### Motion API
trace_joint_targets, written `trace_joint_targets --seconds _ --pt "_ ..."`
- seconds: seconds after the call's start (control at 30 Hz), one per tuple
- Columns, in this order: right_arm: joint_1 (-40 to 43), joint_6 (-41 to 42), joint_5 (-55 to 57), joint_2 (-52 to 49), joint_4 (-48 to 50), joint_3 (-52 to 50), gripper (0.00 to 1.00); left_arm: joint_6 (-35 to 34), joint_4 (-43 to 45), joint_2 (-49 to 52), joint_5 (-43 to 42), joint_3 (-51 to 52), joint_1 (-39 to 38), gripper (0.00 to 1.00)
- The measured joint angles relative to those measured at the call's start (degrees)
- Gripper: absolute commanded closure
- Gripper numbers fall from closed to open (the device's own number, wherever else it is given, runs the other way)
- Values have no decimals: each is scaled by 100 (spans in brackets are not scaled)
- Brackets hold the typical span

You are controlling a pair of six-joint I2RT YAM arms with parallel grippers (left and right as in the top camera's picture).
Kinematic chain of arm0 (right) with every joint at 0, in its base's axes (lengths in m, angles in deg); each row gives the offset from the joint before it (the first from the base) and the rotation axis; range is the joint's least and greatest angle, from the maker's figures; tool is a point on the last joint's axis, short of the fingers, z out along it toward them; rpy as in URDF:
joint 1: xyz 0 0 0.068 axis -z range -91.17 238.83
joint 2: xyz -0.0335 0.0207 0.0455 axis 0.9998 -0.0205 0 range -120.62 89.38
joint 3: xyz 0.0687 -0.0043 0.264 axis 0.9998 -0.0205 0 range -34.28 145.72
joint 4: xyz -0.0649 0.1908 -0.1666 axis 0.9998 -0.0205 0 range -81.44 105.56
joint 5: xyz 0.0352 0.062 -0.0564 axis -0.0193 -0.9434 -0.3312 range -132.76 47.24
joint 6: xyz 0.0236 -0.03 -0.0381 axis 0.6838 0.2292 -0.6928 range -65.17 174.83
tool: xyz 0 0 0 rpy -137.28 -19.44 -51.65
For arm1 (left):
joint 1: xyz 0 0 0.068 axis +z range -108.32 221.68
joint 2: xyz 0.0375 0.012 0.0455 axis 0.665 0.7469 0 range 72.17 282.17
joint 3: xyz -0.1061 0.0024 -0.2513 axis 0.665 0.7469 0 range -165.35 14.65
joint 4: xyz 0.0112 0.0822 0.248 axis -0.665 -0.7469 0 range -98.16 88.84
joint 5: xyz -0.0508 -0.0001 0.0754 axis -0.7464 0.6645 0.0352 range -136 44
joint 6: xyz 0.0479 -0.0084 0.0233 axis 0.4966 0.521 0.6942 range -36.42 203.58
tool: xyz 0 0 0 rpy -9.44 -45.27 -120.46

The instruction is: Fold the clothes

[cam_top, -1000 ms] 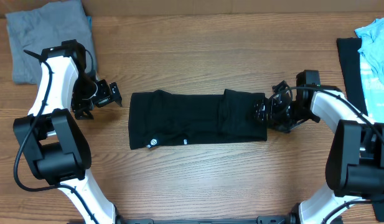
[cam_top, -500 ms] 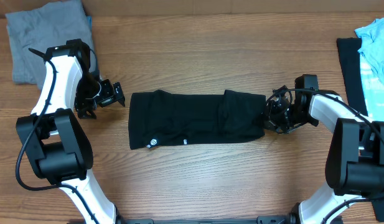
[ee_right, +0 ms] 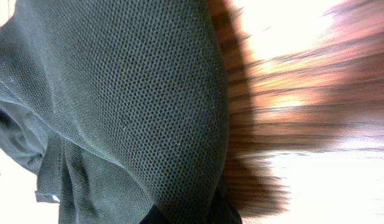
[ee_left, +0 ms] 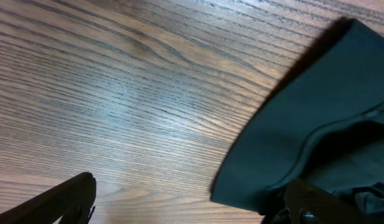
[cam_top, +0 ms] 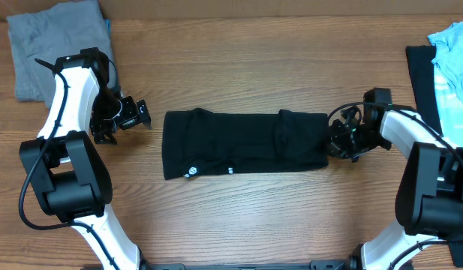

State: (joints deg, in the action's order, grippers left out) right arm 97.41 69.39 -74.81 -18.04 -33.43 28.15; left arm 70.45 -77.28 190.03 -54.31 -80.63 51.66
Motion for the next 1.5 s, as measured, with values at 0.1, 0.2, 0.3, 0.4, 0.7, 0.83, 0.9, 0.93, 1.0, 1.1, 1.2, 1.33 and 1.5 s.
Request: trace_joint_targets --seconds 0.1,0.2,0.3,0.4,0.7,0.83,0.9,0.93,1.0,1.1,1.2,1.33,1.5 --pt "50 13 286 11 -186 221 96 0 2 0 -15 0 0 0" --pt "55 22 562 87 -358 387 96 0 7 0 -76 0 0 0" --pt "55 22 785 229 -420 481 96 0 22 0 -111 0 0 0" --pt "55 24 896 293 -417 525 96 0 92 0 -199 0 0 0" --pt "55 44 1591 299 -463 527 29 144 365 0 -767 7 -168 0" --pt "68 20 1757 299 -483 527 2 153 378 0 -903 7 -330 0" --pt "72 42 1803 299 -529 527 0 153 413 0 -951 11 -417 0" --pt "72 35 1816 299 -535 527 0 153 428 0 -966 15 -457 0" --pt "76 46 1840 299 -546 527 0 157 538 0 -1038 81 -553 0" --pt "87 46 1858 299 -540 527 0 212 887 0 -1266 319 -691 0" --pt "87 44 1867 299 -560 527 0 271 1373 0 -1563 684 -826 0" --pt "87 44 1882 299 -610 527 0 278 1886 0 -1923 1200 -966 0" --pt "94 44 1893 299 -605 527 0 280 2205 -4 -2157 1541 -1012 0"
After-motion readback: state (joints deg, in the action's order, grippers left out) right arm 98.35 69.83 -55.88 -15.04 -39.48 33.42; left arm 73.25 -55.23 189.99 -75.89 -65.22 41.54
